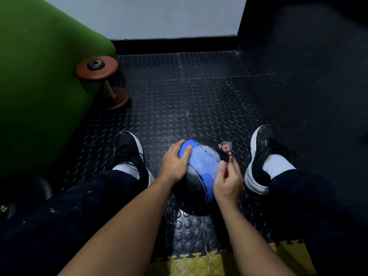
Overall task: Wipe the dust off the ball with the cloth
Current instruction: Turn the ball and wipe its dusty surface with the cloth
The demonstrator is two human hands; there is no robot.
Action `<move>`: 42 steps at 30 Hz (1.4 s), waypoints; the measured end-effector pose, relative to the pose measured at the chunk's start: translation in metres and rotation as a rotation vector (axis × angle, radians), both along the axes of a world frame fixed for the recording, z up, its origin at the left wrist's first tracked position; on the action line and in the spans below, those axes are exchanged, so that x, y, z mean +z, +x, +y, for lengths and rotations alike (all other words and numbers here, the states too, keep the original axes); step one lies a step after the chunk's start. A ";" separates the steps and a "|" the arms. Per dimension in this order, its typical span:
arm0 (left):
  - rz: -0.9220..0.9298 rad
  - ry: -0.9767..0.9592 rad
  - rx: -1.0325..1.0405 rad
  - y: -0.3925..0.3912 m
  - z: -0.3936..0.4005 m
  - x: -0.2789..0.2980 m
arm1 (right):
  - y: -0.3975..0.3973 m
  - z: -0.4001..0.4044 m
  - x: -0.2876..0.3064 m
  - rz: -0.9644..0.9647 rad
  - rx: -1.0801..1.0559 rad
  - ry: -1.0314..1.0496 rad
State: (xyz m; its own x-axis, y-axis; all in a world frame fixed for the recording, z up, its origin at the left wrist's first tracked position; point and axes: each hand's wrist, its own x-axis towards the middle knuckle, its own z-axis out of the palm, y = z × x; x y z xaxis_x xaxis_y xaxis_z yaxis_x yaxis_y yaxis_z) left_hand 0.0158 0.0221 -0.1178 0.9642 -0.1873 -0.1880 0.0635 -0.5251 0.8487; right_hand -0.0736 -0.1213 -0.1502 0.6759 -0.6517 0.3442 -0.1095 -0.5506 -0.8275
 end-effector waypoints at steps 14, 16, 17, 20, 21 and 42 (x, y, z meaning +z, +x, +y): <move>0.025 -0.010 0.051 -0.006 0.015 -0.006 | 0.022 -0.018 0.005 0.109 -0.008 0.088; 0.030 -0.010 0.077 -0.008 0.014 -0.005 | 0.034 -0.021 0.013 0.269 -0.072 0.179; 0.039 -0.012 0.087 -0.008 0.013 -0.005 | 0.040 -0.022 0.017 0.325 -0.075 0.173; 0.070 -0.015 0.097 -0.007 0.012 -0.003 | 0.039 -0.012 0.027 0.199 0.005 0.083; 0.074 -0.019 0.098 -0.007 0.013 -0.003 | 0.033 -0.005 0.027 0.130 0.036 0.037; 0.060 0.004 0.113 -0.011 0.008 -0.006 | 0.015 -0.005 0.012 0.122 -0.093 0.138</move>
